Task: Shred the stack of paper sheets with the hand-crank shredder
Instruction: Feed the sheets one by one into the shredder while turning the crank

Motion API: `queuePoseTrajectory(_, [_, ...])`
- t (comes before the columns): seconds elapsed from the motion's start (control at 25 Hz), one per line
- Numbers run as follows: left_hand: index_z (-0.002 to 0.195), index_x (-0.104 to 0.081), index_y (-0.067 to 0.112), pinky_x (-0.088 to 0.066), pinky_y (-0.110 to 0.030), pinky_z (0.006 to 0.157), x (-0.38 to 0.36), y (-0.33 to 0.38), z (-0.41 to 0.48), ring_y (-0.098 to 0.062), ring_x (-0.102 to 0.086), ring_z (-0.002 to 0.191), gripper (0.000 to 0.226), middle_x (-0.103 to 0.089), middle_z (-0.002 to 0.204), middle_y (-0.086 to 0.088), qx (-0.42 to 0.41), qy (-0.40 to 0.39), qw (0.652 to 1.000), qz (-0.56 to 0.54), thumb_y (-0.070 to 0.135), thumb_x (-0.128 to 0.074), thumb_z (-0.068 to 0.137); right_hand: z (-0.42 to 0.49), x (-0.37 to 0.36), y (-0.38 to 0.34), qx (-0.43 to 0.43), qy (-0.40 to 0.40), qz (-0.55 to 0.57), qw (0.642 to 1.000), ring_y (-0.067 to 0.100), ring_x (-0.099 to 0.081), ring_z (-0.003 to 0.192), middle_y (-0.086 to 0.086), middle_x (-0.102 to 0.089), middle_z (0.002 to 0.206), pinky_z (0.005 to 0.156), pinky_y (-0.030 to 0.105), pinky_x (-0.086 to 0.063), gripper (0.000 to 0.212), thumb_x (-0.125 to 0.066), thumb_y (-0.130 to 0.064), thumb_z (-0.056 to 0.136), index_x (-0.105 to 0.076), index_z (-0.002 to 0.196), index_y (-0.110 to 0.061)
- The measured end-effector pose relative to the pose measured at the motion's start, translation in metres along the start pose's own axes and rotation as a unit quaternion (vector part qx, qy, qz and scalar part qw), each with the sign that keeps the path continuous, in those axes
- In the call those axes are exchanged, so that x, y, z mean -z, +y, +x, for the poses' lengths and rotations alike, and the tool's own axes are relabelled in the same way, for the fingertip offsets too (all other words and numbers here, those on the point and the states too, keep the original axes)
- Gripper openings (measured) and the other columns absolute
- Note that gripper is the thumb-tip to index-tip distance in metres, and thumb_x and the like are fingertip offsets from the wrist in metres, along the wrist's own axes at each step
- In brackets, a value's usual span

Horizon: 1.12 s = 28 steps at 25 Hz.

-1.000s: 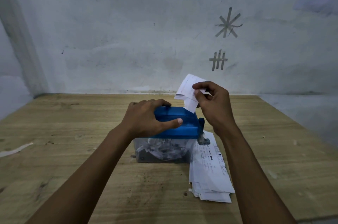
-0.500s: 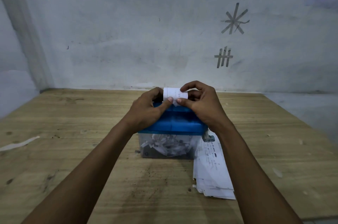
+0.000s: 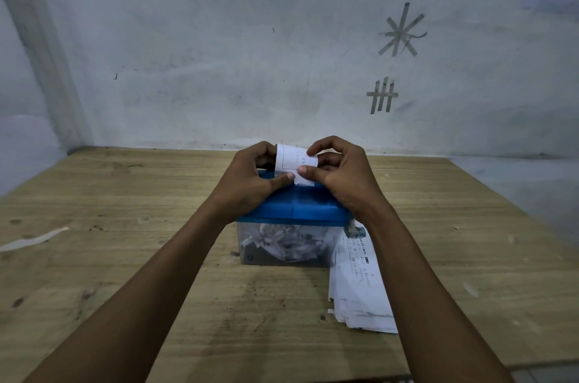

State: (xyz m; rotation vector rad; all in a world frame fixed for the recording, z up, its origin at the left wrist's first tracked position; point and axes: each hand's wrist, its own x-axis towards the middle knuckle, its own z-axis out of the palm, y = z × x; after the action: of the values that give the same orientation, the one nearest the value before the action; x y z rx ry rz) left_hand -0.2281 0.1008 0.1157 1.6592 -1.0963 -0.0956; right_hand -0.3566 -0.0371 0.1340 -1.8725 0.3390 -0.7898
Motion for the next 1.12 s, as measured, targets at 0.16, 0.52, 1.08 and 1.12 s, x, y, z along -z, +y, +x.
queuePoseTrajectory(0.16, [0.104, -0.069, 0.013, -0.056, -0.022, 0.087, 0.0, 0.0, 0.001, -0.006, -0.071, 0.097, 0.027, -0.075, 0.103, 0.004, -0.006, 0.021, 1.0, -0.011, 0.009, -0.083, 0.08, -0.004, 0.0, 0.0, 0.002, 0.006, -0.051, 0.999, 0.012, -0.072, 0.083, 0.002, -0.075, 0.089, 0.074, 0.039, -0.06, 0.031, -0.084, -0.013, 0.08, -0.062, 0.1, -0.02])
queuePoseTrajectory(0.52, [0.098, -0.078, 0.016, -0.053, -0.012, 0.081, 0.002, -0.001, 0.002, 0.003, -0.069, 0.092, 0.022, -0.075, 0.099, 0.01, 0.051, 0.006, 0.998, -0.025, 0.009, -0.085, 0.079, -0.063, 0.011, 0.03, -0.157, 0.085, -0.103, 0.979, 0.008, -0.061, 0.077, -0.005, -0.066, 0.083, 0.062, 0.022, -0.042, 0.055, -0.053, -0.074, 0.085, -0.066, 0.089, -0.02])
queuePoseTrajectory(1.08, [0.103, -0.074, 0.018, -0.05, -0.006, 0.066, -0.001, 0.008, -0.002, 0.001, -0.066, 0.083, 0.018, -0.071, 0.095, 0.011, 0.074, -0.007, 0.997, -0.012, 0.007, -0.074, 0.089, -0.057, 0.02, 0.021, -0.18, 0.07, -0.191, 0.962, 0.02, -0.063, 0.074, 0.006, -0.063, 0.091, 0.061, 0.034, -0.05, 0.058, -0.05, -0.074, 0.087, -0.037, 0.108, -0.021])
queuePoseTrajectory(1.12, [0.105, -0.074, 0.017, -0.05, -0.006, 0.066, -0.001, 0.008, -0.001, 0.002, -0.066, 0.083, 0.019, -0.072, 0.096, 0.01, 0.076, -0.007, 0.997, -0.01, 0.008, -0.074, 0.089, -0.058, 0.019, 0.019, -0.163, 0.076, -0.199, 0.963, 0.019, -0.061, 0.071, 0.004, -0.062, 0.088, 0.061, 0.034, -0.05, 0.054, -0.05, -0.07, 0.09, -0.035, 0.109, -0.021])
